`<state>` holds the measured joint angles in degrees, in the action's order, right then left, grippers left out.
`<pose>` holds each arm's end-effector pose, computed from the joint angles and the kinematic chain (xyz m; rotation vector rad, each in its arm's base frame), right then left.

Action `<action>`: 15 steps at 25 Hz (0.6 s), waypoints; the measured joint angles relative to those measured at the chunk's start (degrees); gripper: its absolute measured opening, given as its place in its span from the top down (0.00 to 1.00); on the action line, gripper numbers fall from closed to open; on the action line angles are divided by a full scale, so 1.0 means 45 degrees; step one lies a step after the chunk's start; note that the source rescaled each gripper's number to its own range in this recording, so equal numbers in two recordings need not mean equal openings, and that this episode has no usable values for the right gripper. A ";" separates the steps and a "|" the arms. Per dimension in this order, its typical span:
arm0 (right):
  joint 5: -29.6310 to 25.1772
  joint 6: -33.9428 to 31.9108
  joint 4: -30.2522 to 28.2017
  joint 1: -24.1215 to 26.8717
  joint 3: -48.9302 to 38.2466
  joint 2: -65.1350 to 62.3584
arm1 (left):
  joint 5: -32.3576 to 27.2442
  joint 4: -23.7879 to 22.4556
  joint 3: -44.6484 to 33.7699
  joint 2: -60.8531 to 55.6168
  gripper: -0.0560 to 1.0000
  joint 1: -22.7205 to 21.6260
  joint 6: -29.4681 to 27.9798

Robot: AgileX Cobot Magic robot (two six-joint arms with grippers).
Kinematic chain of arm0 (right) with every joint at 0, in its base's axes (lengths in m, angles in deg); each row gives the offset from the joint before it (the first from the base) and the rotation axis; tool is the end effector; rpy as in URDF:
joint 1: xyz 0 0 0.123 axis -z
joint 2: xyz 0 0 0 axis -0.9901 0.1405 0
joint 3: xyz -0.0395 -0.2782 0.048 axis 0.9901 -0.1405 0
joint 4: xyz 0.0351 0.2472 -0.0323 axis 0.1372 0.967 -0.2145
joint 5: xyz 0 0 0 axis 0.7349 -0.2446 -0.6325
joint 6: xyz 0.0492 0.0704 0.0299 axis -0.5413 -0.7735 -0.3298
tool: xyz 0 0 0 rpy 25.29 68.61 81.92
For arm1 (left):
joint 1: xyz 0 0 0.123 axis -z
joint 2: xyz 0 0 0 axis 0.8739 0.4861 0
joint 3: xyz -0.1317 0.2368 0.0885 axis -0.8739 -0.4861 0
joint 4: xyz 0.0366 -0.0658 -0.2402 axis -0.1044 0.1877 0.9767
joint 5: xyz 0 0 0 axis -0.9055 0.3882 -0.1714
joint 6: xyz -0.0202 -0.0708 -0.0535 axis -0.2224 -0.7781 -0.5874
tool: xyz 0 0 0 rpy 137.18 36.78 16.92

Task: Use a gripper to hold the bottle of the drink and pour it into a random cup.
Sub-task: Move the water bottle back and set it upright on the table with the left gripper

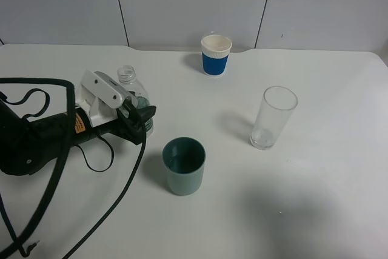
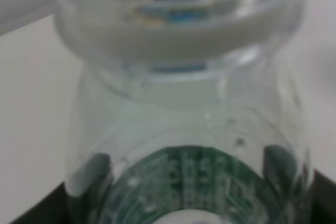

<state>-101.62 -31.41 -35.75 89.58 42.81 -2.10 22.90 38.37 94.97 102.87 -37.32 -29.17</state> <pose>-0.0018 0.0066 0.2717 0.1140 2.0505 0.0010 0.2413 -0.1286 0.0927 0.6433 1.7750 -0.4293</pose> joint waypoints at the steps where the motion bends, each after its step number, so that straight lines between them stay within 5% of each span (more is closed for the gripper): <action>1: 0.0000 0.0000 0.0000 0.0000 0.0000 0.0000 | -0.0057 0.0000 0.0000 0.0003 0.80 0.0000 0.0000; 8: 0.0000 0.0000 0.0000 0.0000 0.0000 0.0000 | -0.0292 0.0153 0.0000 -0.0321 0.39 0.0000 -0.0013; 15: 0.0000 0.0000 0.0000 0.0000 0.0000 0.0000 | -0.1068 0.0315 -0.0574 -0.1519 0.31 0.0000 -0.0580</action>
<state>-101.62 -31.41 -35.75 89.58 42.81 -2.10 18.10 39.79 92.39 96.04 -37.32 -31.78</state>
